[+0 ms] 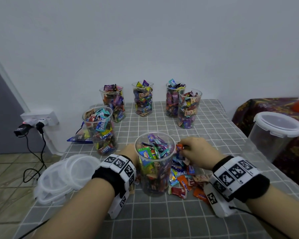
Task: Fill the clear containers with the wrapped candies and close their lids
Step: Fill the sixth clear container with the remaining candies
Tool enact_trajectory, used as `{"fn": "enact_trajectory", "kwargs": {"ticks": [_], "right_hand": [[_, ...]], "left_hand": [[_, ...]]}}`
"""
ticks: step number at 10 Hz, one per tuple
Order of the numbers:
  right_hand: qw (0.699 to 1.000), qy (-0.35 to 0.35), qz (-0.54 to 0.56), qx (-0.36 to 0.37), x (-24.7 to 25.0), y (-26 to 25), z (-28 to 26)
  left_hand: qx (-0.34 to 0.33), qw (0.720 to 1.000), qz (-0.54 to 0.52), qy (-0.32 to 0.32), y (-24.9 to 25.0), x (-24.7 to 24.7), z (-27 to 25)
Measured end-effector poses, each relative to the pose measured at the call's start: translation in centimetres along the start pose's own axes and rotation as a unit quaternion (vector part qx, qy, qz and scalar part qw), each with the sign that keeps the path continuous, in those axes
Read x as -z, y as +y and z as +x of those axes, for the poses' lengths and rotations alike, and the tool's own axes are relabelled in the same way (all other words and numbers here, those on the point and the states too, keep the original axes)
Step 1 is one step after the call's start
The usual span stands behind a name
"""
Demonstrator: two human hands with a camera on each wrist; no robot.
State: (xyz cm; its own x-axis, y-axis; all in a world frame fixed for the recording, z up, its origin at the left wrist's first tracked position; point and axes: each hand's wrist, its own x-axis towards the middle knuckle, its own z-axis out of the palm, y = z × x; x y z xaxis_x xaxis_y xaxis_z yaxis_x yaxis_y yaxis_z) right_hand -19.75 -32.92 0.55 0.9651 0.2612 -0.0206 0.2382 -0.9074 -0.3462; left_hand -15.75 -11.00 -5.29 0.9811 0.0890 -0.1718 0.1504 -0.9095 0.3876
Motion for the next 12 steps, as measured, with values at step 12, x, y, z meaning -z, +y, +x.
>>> {"fn": "enact_trajectory", "kwargs": {"ticks": [12], "right_hand": [[0.958,0.129,0.158,0.199,2.6,-7.4,-3.0]], "left_hand": [[-0.158,0.980,0.065,0.106,1.2,4.4,-4.6]]}}
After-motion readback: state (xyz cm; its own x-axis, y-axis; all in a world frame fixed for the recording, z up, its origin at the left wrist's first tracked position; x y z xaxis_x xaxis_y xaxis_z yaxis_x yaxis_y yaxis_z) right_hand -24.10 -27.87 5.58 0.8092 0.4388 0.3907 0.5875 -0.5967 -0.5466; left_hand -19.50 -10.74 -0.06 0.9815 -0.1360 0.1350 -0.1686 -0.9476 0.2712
